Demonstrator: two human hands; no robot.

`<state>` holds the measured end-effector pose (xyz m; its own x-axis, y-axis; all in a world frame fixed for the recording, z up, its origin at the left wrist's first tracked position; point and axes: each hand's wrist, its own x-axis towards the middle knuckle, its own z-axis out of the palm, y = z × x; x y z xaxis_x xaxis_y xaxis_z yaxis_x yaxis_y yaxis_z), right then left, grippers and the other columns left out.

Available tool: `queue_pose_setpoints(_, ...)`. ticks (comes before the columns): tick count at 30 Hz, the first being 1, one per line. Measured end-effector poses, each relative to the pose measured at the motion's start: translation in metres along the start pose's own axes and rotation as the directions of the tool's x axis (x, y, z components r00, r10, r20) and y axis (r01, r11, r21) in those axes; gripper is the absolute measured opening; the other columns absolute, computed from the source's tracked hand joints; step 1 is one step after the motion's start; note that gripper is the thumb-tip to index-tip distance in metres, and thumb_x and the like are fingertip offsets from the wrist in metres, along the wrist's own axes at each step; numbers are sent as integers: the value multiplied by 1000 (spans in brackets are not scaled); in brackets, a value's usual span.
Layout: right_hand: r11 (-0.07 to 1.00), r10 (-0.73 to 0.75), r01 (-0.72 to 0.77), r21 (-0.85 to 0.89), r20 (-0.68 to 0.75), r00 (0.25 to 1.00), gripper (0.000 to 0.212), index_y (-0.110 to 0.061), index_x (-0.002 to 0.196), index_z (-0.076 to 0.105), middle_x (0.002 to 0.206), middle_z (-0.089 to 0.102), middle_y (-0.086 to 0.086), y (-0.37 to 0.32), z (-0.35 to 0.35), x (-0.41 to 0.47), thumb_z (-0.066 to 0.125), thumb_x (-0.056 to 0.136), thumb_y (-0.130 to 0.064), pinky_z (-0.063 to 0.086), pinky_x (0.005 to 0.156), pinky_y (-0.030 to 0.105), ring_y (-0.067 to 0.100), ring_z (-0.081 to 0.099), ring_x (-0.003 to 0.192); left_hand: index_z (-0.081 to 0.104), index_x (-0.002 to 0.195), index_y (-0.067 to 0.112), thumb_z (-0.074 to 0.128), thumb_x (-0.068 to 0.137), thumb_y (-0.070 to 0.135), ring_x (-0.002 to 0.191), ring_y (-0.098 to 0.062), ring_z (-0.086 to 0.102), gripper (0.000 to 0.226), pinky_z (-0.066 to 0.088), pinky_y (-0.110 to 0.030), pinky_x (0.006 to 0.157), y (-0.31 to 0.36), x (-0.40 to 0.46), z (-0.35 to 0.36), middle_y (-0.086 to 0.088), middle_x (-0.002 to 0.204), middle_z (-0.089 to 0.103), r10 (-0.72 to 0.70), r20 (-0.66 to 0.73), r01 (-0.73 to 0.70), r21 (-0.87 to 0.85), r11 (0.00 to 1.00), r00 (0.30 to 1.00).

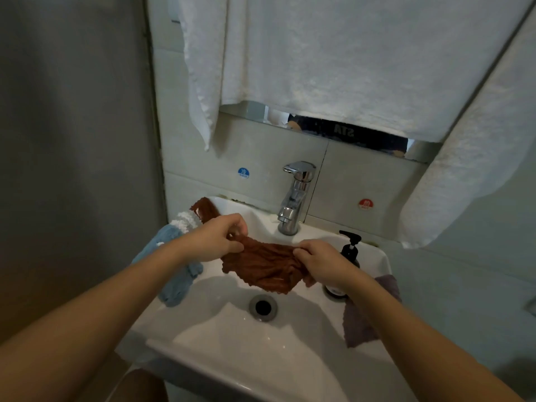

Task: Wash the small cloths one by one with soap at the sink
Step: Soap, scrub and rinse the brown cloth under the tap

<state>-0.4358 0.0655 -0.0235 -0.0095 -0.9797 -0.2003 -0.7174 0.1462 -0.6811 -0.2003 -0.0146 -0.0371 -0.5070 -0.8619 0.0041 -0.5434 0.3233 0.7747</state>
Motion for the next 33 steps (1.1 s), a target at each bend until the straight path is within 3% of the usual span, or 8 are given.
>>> queue_pose_setpoints(4, 999, -33, 34, 26, -18, 999, 22, -21, 101, 61, 91, 68, 0, 4, -3, -11, 57, 96, -42, 51, 53, 19, 13, 67, 80, 56, 85, 27, 78, 82, 22, 77, -20, 64, 23, 56, -40, 72, 3, -4, -9, -1, 86, 65, 0, 13, -1, 5, 1000, 1000)
queue_pose_setpoints(6, 999, -38, 38, -11, -7, 999, 8, -26, 96, 57, 92, 67, -2, 6, -6, -13, 64, 93, -30, 52, 55, 18, 11, 67, 82, 52, 83, 27, 75, 84, 19, 76, -18, 60, 25, 54, -37, 69, 7, -7, -12, -1, 86, 61, 33, 10, -33, 28, 999, 999)
queue_pose_setpoints(12, 999, -18, 19, -46, 6, 1000, 26, -26, 113, 53, 107, 67, 0, 9, -25, -29, 59, 95, -9, 59, 71, 26, 16, 69, 88, 56, 70, 23, 75, 83, 5, 63, -5, 55, 29, 46, -20, 60, 13, -16, -13, 13, 66, 60, 78, 34, -79, 24, 997, 996)
queue_pose_setpoints(17, 993, -9, 15, 116, -48, 999, 12, -20, 97, 58, 98, 70, 9, 30, -35, -48, 52, 100, -11, 60, 79, 40, 24, 70, 86, 78, 89, 31, 77, 81, 8, 87, -9, 71, 24, 58, -25, 83, 21, -22, -8, 8, 94, 76, 27, 24, -25, -94, 995, 999)
queue_pose_setpoints(20, 935, 18, 36, 353, -148, 989, 12, -6, 87, 62, 83, 71, 17, 40, -40, -64, 55, 97, -2, 59, 75, 55, 31, 71, 76, 76, 97, 32, 77, 81, 4, 85, -15, 73, 33, 60, -31, 80, 32, -26, 4, 3, 98, 76, 42, 47, -37, -86, 996, 998)
queue_pose_setpoints(23, 821, 32, 27, 570, -92, 995, 16, 0, 90, 55, 90, 66, 26, 49, -49, -86, 52, 90, 16, 59, 54, 40, 34, 71, 69, 74, 103, 30, 75, 80, -2, 87, -15, 72, 39, 59, -24, 74, 47, -26, 20, 0, 106, 72, 74, 101, -63, -110, 992, 992)
queue_pose_setpoints(26, 770, 42, -43, 636, 18, 999, 29, -6, 91, 54, 101, 64, 24, 72, -58, -102, 48, 85, 22, 58, 66, 43, 38, 70, 89, 73, 110, 27, 74, 81, -2, 95, -8, 67, 41, 56, -17, 77, 67, -24, 39, 5, 112, 67, 83, 153, -61, -145, 988, 985)
queue_pose_setpoints(33, 651, 164, -67, 756, -54, 985, 42, -19, 75, 62, 94, 63, 19, 131, -92, -140, 52, 79, 21, 53, 64, 37, 31, 59, 79, 75, 108, 25, 72, 81, -5, 102, -23, 69, 40, 58, -37, 88, 100, -10, 87, -8, 117, 66, 101, 299, -3, -310, 951, 949)
